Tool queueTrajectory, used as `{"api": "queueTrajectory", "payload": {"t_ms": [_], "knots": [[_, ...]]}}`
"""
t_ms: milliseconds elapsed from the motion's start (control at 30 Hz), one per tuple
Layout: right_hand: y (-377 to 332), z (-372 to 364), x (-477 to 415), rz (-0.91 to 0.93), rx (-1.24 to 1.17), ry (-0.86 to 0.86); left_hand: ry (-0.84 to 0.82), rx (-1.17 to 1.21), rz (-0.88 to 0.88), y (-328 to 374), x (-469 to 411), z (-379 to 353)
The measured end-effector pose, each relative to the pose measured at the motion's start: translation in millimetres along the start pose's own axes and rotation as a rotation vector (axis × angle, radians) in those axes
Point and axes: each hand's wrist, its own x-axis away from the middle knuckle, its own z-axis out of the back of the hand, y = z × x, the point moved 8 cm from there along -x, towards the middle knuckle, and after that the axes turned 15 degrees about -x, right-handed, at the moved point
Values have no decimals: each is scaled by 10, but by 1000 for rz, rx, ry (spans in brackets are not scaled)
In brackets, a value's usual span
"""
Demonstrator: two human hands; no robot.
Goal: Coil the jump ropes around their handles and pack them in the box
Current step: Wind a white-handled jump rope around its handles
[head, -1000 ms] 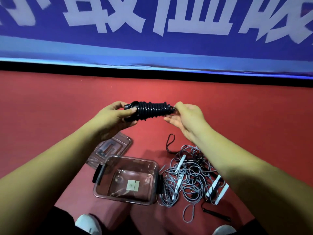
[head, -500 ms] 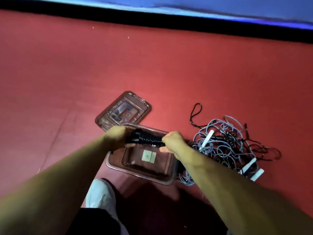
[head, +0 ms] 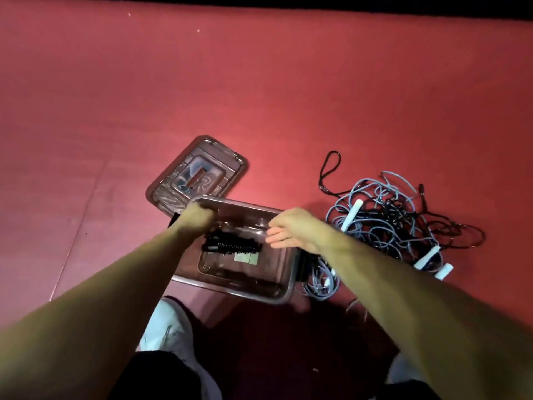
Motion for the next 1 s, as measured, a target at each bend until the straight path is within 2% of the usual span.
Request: {"api": "queueTrajectory", "payload": {"t_ms": [33,67,167,300,400,467,567,600,667,800,933,1000], "knots": [[-143,175,96,36,-66,-27,-29,83,-6,137,54,13],[-282,423,176,74,-127,16,-41,134,-25,281,100,14],[-551,1134,375,212,-191,236,-102,161,-143,895,310,-129],[-418,1967,491,275,66,522,-242,45,-338,1743,564,-763],[-265,2300,512,341,434,653,-357,-44,-429,2053,617,-1298],[-136,2407,499,367,483,635,-326,-206,-474,2136,496,-1618],[32,2371,332,394,520,499,-190,-810,-522,2064,265,-1950],[66,2343,283,381,563,474,-179,-937,-495,1997,192,-2017],[110,2304,189,360,584,466,-182,-1045,-423,1869,108,-2072],[145,2323,109,271,639,550,-124,-949,-455,1846,-13,-2095],[-8,2245,335,272,626,594,-336,-491,-487,2041,168,-1986],[-253,2113,589,410,706,626,-338,-312,-486,2231,377,-1735]]}}
